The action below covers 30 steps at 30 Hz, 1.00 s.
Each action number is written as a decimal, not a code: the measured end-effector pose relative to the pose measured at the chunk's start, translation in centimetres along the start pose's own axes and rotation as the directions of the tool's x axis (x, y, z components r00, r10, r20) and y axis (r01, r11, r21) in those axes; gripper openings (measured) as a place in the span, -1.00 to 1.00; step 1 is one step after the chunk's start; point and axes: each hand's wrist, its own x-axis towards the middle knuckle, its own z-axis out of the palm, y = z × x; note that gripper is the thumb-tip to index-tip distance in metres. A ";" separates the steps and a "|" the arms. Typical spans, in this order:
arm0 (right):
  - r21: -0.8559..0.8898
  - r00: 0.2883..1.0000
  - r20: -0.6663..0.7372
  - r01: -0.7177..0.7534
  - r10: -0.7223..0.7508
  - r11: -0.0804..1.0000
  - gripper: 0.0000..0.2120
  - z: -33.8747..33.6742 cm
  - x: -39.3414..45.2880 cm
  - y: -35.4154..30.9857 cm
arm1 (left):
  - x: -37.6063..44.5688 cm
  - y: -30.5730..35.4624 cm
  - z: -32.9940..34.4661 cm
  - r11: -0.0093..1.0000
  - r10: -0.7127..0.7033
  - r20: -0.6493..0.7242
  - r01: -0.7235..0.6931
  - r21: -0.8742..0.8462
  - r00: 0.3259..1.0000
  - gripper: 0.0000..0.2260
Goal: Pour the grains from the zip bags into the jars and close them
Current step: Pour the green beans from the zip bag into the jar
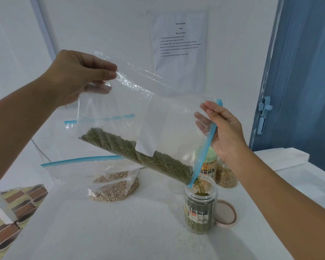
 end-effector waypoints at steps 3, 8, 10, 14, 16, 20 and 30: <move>-0.001 1.000 -0.004 0.002 -0.002 1.000 -0.82 0.0 0.0 0.0 | 0.1 0.0 0.0 1.000 0.004 0.001 -0.004 0.002 1.000 -0.78; -0.002 1.000 -0.002 0.004 -0.004 1.000 -0.82 0.0 0.0 0.1 | -0.1 0.0 0.2 1.000 0.003 -0.003 -0.003 0.007 1.000 -0.76; -0.005 1.000 -0.001 0.004 -0.004 1.000 -0.82 0.0 -0.1 0.1 | -0.1 0.0 0.2 1.000 0.002 -0.007 -0.002 0.004 1.000 -0.77; -0.006 1.000 0.001 0.006 -0.006 1.000 -0.82 0.0 -0.1 0.0 | 0.0 -0.1 0.0 1.000 0.001 -0.009 -0.001 0.008 1.000 -0.76; -0.006 1.000 0.001 0.005 -0.005 1.000 -0.82 0.1 -0.2 0.0 | 0.0 -0.2 0.0 1.000 0.004 -0.014 -0.004 0.015 1.000 -0.73; -0.005 1.000 -0.001 0.004 -0.004 1.000 -0.82 0.0 -0.1 0.0 | 0.0 0.0 0.0 1.000 0.009 -0.013 -0.008 0.021 1.000 -0.71; -0.003 1.000 -0.003 0.002 -0.002 1.000 -0.82 -0.2 -0.2 -0.2 | -0.1 0.1 0.2 1.000 0.011 -0.004 -0.011 0.012 1.000 -0.78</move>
